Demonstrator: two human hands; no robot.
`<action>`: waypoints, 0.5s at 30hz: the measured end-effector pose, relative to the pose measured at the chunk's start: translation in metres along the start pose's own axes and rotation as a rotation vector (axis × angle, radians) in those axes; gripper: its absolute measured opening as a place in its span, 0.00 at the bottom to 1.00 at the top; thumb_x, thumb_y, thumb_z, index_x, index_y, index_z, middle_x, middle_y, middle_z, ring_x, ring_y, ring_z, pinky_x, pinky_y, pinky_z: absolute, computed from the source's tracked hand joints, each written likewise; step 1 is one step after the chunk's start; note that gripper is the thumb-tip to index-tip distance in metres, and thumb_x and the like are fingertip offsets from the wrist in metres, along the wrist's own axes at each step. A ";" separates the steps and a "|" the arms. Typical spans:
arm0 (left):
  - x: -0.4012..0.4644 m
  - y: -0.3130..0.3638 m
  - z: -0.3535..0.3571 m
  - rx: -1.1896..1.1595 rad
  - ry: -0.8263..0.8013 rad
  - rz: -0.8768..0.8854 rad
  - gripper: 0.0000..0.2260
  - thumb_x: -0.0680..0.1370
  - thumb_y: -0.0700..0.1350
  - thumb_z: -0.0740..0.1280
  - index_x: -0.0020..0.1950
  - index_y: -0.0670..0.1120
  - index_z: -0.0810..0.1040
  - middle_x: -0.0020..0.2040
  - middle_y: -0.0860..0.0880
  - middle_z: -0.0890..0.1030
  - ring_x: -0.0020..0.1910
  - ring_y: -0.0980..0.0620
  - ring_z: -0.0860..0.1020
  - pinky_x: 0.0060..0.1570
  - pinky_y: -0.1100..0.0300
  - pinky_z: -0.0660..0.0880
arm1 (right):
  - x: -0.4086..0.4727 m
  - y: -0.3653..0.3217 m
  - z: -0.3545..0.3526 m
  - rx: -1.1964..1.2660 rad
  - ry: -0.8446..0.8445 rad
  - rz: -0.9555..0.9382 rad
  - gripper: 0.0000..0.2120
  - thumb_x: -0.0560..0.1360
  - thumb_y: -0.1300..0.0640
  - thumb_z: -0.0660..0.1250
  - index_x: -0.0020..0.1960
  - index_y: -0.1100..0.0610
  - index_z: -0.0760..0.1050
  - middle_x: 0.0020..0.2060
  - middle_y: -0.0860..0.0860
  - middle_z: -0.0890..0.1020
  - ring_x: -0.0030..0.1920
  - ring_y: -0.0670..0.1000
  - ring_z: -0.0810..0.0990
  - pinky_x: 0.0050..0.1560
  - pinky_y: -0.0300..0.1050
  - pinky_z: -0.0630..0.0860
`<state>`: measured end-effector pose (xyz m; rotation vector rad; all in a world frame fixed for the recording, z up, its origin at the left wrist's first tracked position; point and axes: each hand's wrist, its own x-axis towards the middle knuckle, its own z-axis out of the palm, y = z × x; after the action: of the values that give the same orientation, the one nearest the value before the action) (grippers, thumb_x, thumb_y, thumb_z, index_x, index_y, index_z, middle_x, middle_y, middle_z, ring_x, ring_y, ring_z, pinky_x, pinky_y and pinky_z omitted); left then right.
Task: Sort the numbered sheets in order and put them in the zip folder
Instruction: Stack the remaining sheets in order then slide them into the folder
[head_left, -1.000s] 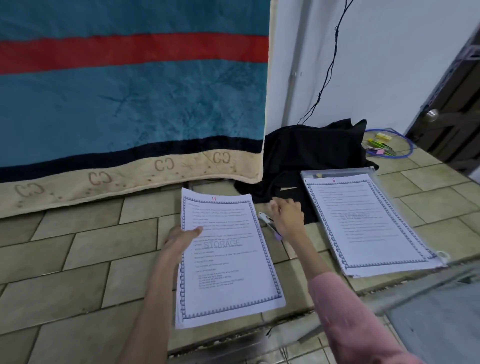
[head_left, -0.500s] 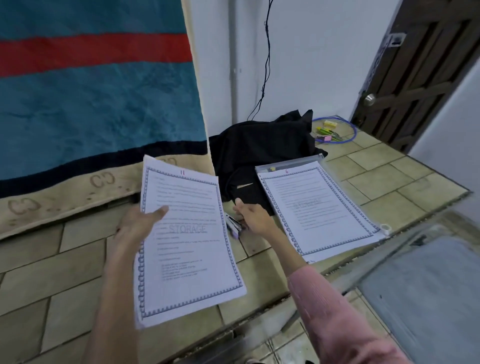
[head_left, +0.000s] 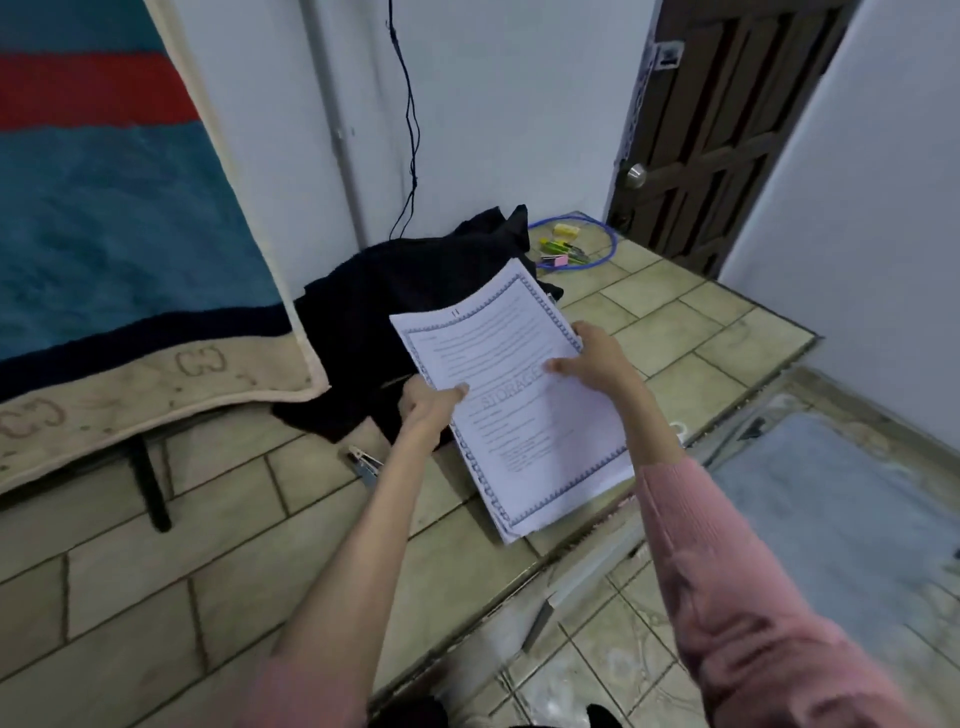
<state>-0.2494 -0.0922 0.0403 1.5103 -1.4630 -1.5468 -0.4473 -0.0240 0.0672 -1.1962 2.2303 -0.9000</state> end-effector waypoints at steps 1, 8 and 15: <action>0.005 -0.007 0.013 0.132 0.018 -0.011 0.17 0.75 0.42 0.69 0.63 0.39 0.75 0.65 0.42 0.75 0.63 0.44 0.74 0.60 0.56 0.72 | 0.007 0.010 0.001 -0.105 -0.018 0.035 0.21 0.72 0.57 0.71 0.61 0.64 0.72 0.58 0.59 0.77 0.57 0.59 0.75 0.51 0.48 0.71; 0.006 -0.016 0.049 0.417 0.099 -0.091 0.29 0.76 0.43 0.68 0.71 0.37 0.58 0.72 0.38 0.58 0.70 0.38 0.59 0.63 0.46 0.66 | 0.017 0.054 0.023 -0.355 -0.063 0.254 0.36 0.72 0.41 0.68 0.70 0.61 0.61 0.67 0.61 0.64 0.67 0.61 0.61 0.65 0.56 0.64; 0.012 -0.019 0.046 0.208 0.157 -0.180 0.32 0.74 0.42 0.70 0.71 0.34 0.57 0.71 0.38 0.62 0.70 0.39 0.63 0.64 0.47 0.67 | 0.027 0.048 0.026 -0.314 -0.052 0.363 0.44 0.65 0.32 0.68 0.69 0.61 0.63 0.69 0.60 0.62 0.69 0.61 0.59 0.67 0.60 0.59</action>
<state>-0.2885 -0.0826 0.0090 1.8851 -1.4674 -1.3710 -0.4709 -0.0359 0.0123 -0.8780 2.4975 -0.3840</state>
